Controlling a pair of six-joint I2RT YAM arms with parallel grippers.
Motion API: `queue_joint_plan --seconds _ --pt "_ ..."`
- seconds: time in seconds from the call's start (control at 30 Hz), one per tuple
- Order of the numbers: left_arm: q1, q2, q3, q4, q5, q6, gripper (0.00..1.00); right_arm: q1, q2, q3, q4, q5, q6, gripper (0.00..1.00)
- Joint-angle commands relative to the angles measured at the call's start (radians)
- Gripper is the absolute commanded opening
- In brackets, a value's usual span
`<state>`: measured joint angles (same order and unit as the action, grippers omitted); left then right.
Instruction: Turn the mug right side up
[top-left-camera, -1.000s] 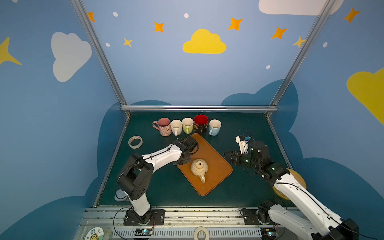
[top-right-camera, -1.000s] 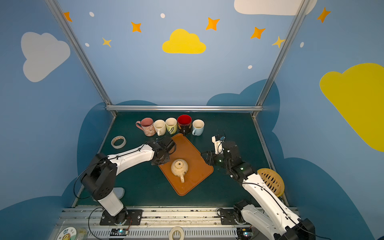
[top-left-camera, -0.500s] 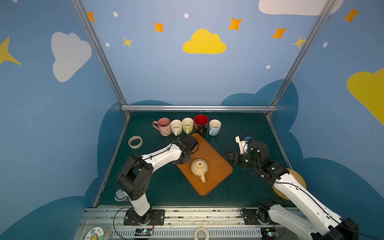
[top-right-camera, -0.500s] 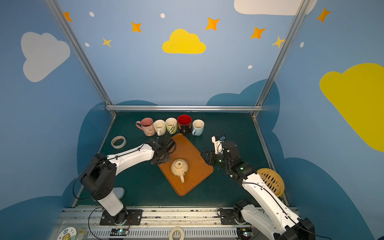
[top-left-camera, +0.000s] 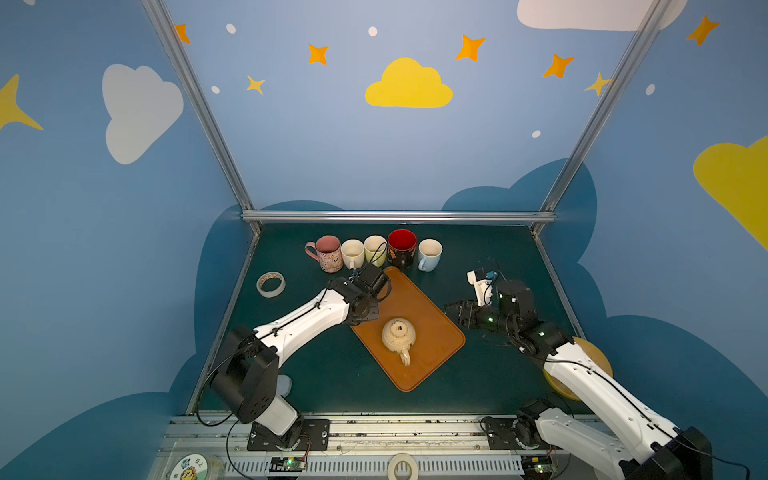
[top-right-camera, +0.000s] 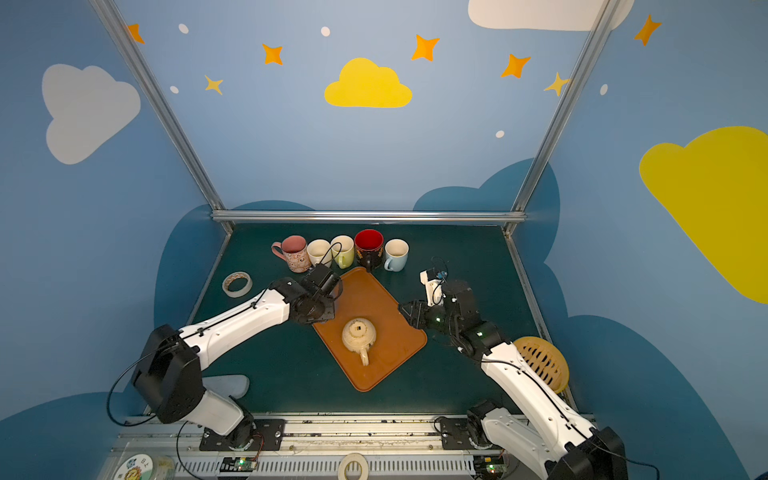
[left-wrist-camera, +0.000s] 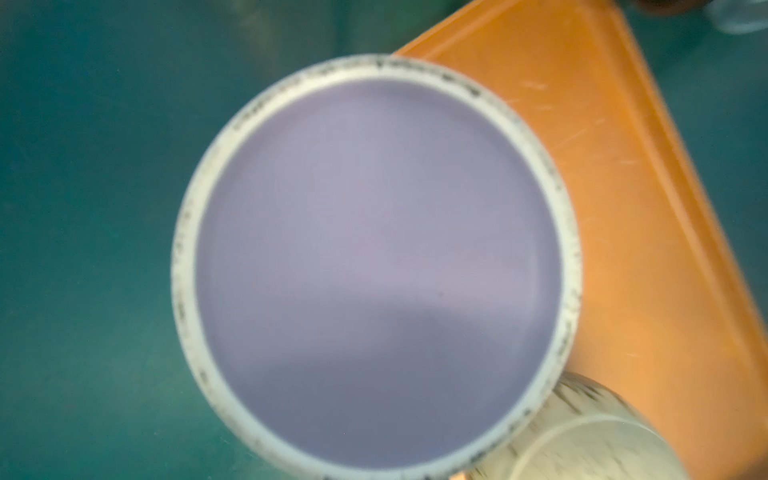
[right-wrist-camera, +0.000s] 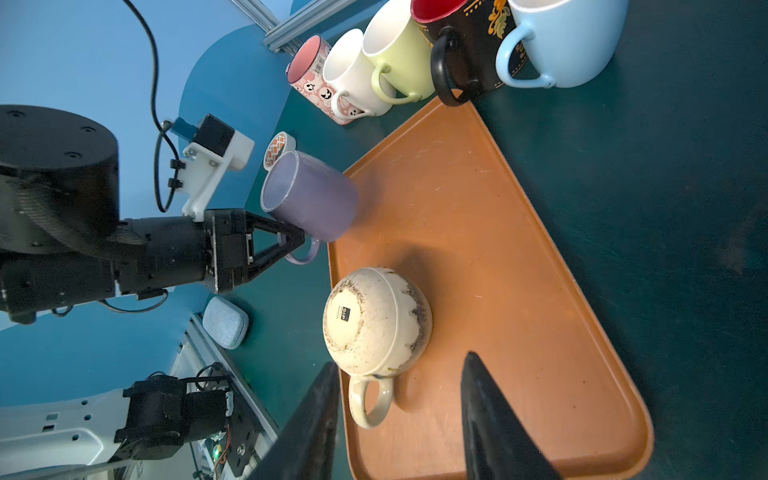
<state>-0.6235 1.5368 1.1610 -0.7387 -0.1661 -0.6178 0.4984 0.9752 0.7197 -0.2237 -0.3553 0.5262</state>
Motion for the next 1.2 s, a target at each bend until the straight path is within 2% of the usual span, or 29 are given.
queue_joint_plan --seconds 0.0,0.37,0.5,0.67,0.93,1.17 --pt "0.019 -0.050 0.023 0.033 0.039 0.035 0.04 0.002 0.012 -0.006 0.039 -0.036 0.017 0.42" --pt "0.069 -0.228 0.006 0.200 0.255 0.044 0.04 -0.035 0.047 -0.043 0.213 -0.191 0.092 0.47" --pt "0.074 -0.253 0.013 0.259 0.332 0.031 0.04 -0.076 0.079 -0.105 0.357 -0.305 0.190 0.48" --pt "0.086 -0.270 0.012 0.358 0.426 -0.001 0.04 -0.090 0.116 -0.143 0.523 -0.388 0.290 0.50" --pt "0.099 -0.243 0.021 0.551 0.518 -0.077 0.04 -0.082 0.211 -0.194 0.818 -0.442 0.499 0.54" --pt "0.099 -0.196 0.020 0.753 0.586 -0.179 0.04 -0.049 0.301 -0.203 1.104 -0.403 0.662 0.58"
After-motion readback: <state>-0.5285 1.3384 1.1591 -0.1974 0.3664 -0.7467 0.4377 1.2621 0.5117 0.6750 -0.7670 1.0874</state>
